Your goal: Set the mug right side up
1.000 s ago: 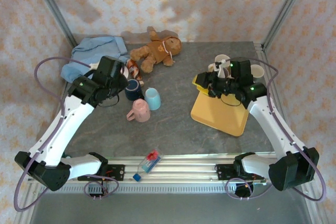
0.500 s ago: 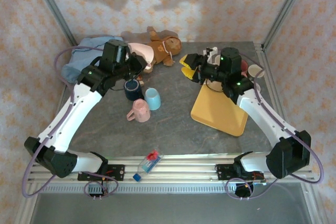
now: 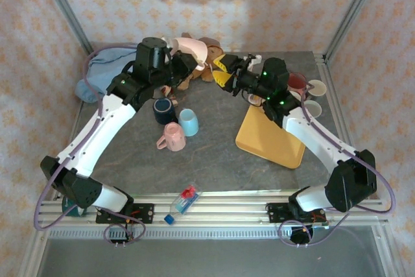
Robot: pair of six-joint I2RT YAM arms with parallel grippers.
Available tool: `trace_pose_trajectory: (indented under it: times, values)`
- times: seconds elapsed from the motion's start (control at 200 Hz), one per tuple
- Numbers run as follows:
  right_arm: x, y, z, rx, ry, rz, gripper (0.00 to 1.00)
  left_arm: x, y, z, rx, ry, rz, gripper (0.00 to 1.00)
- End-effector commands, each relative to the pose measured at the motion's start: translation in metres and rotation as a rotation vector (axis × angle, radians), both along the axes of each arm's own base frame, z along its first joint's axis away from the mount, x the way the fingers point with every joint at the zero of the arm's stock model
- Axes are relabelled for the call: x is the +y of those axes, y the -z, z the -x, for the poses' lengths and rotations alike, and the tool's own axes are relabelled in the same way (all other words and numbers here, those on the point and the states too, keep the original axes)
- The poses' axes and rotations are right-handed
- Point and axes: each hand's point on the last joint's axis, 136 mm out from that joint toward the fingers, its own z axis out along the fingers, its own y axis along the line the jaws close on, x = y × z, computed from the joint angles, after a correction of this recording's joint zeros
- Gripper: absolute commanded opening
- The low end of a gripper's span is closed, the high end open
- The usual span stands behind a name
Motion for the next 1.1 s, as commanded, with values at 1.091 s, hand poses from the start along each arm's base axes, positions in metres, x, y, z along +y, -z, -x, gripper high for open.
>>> trace_pose_trajectory:
  times: [1.091]
  values:
    - [-0.005, 0.007, -0.010, 0.161, 0.152, -0.312, 0.48, -0.041, -0.087, -0.008, -0.415, 0.089, 0.126, 0.00]
